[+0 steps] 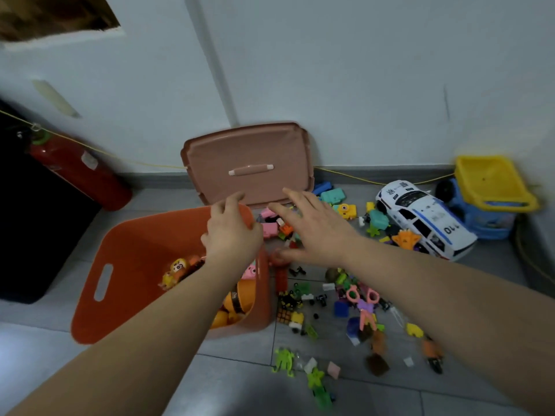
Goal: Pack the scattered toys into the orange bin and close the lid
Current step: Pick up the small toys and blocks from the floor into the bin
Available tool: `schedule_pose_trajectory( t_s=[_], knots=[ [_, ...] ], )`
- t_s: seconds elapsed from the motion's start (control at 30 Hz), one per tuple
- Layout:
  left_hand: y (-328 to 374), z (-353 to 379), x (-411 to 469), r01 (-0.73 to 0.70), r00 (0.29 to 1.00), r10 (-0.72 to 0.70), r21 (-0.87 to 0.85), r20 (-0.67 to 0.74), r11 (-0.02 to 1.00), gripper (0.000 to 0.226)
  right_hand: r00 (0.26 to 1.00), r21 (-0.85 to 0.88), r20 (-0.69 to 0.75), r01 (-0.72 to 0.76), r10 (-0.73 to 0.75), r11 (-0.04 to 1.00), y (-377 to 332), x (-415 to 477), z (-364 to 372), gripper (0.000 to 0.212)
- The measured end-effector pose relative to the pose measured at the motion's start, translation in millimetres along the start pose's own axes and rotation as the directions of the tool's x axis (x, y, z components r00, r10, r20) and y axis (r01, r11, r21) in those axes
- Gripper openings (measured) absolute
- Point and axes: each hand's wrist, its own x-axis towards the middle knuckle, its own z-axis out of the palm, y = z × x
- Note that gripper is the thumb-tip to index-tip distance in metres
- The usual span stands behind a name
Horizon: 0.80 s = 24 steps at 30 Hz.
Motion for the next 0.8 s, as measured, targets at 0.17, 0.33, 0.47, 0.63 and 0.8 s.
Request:
schedule_pose_trajectory(
  t_s=[0.17,0.33,0.47,0.63,0.8],
  knots=[
    [41.7,31.6,-16.0,-0.283,0.959,0.278,0.096,0.063,0.954,0.064,0.984,-0.052,0.165,-0.059,0.066,0.997,44.7,-50.1,6.9,0.098],
    [60.5,74.7,-45.5,-0.465,0.868,0.436,0.080,0.237,0.882,0.067,0.943,-0.094,0.326,-0.034,0.063,0.995,65.1,-107.9,24.4,0.098],
    [53.1,108.5,-70.6,-0.531,0.781,0.465,0.050,0.417,0.846,0.064,0.905,-0.081,0.418,-0.046,0.076,0.996,70.8,-153.2,49.4,0.105],
    [14.4,139.8,-89.8,-0.631,0.683,0.467,0.132,0.561,0.765,0.071,0.841,-0.103,0.535,-0.028,0.079,0.994,69.9,-186.5,73.2,0.119],
    [-29.9,161.4,-104.0,-0.674,0.601,0.377,0.192,0.705,0.714,0.097,0.772,-0.131,0.635,0.084,0.019,0.988,69.6,-192.8,95.3,0.125]
  ],
)
